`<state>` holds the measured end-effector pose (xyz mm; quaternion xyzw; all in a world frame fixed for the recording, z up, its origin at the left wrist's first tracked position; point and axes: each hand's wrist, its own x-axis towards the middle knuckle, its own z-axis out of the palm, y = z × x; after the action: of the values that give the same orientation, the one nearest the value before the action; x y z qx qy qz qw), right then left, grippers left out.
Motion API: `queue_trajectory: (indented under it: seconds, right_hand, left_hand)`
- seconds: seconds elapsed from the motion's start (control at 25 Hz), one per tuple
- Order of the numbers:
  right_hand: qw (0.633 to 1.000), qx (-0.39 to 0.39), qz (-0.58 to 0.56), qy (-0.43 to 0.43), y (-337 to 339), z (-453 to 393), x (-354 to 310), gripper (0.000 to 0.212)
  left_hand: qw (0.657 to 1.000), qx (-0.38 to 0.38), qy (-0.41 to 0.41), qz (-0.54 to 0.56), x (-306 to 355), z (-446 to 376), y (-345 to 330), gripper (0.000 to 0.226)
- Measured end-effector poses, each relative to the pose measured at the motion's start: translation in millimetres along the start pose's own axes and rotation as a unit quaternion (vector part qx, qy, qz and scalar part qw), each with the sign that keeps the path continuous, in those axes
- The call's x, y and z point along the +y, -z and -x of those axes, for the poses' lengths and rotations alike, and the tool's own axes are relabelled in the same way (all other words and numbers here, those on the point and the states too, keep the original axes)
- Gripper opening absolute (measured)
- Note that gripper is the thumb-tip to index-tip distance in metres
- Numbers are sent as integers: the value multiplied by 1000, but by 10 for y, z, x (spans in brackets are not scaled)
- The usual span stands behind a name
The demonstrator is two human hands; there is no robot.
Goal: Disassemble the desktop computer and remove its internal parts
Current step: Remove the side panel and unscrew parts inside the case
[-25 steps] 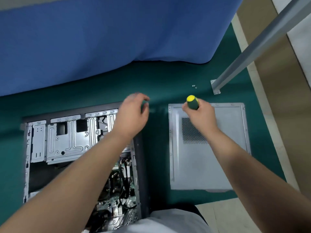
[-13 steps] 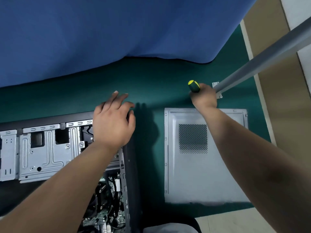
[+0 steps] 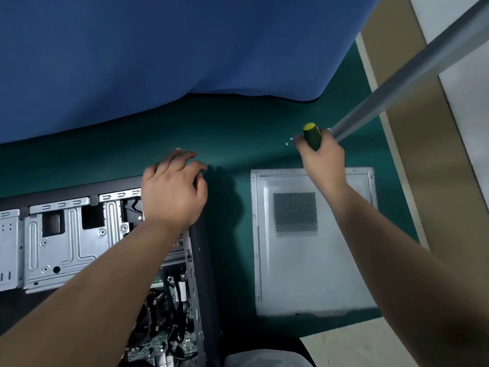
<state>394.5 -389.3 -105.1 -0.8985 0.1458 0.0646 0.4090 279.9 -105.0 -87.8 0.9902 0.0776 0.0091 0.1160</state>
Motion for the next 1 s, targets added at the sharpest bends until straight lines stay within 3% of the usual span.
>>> queue_trajectory:
  seconds: [0.12,0.28,0.4,0.56,0.76,1.0]
  right_hand:
    - [999,-14,-18,40,268,507,-42,38]
    - [992,-9,112,63,423,1209,-66,42]
    - [994,-98,-51,3,391,1723,-56,34]
    - [975,-200,-93,-28,201,2209,103,31]
    - [977,-197,75,-7,-261,2494,354,25]
    - [938,-224,263,16,-708,2593,346,36]
  left_hand:
    - [1000,-23,3,2,3,3,15,39]
    - [997,-68,-46,4,-57,22,65,37]
    - [987,-87,-96,95,-192,194,183,46]
    - [982,-42,-100,153,-584,792,338,48]
    - [985,-63,-125,99,-1063,1408,450,50]
    - [984,-129,-121,-12,-1486,1604,528,58]
